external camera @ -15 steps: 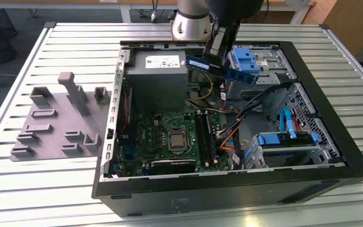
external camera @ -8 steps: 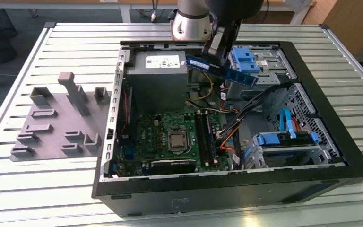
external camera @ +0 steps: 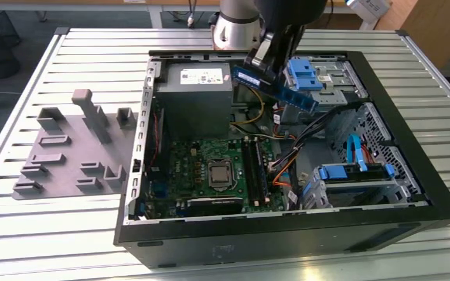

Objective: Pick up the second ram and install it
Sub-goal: 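Insert the second ram into the second slot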

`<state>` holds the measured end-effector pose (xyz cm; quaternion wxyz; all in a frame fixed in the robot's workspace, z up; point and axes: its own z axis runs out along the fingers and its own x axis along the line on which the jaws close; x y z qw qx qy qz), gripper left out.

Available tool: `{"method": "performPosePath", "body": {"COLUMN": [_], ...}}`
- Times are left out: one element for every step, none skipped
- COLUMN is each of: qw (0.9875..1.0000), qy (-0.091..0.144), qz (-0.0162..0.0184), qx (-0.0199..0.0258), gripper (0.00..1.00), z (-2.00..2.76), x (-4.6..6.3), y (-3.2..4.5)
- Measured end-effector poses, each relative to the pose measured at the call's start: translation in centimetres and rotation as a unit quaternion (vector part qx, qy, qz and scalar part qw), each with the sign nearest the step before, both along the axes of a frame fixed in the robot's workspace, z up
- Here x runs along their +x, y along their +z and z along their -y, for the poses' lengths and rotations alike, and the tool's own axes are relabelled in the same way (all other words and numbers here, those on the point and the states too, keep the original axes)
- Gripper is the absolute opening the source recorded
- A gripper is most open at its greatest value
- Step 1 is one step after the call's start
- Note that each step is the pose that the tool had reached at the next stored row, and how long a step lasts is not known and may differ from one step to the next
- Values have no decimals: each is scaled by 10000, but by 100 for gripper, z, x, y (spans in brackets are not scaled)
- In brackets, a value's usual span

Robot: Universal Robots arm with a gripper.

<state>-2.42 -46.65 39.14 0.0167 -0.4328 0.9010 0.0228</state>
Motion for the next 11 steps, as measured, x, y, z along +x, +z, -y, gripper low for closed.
{"method": "performPosePath", "body": {"qw": [10000,9999,9997,9994,9991,9986,9981,9975,9968,9960,9952], "qy": [-85,-168,-255,-344,-434,-523,-613,-708,-800,-891,-979], "qz": [0,0,0,0,0,0,0,0,0,0,0], "qx": [-2,-4,-6,-7,-8,-8,-10,-11,-11,-12,-13], "gripper": [14,14,14,14,14,14,14,14,14,14,14], "z": [0,0,0,0,0,0,0,0,0,0,0], "x": [0,0,0,0,0,0,0,0,0,0,0], "y": [-2,-4,-5,-6,-8,-10,-11,-13,-14,-16,-17]}}
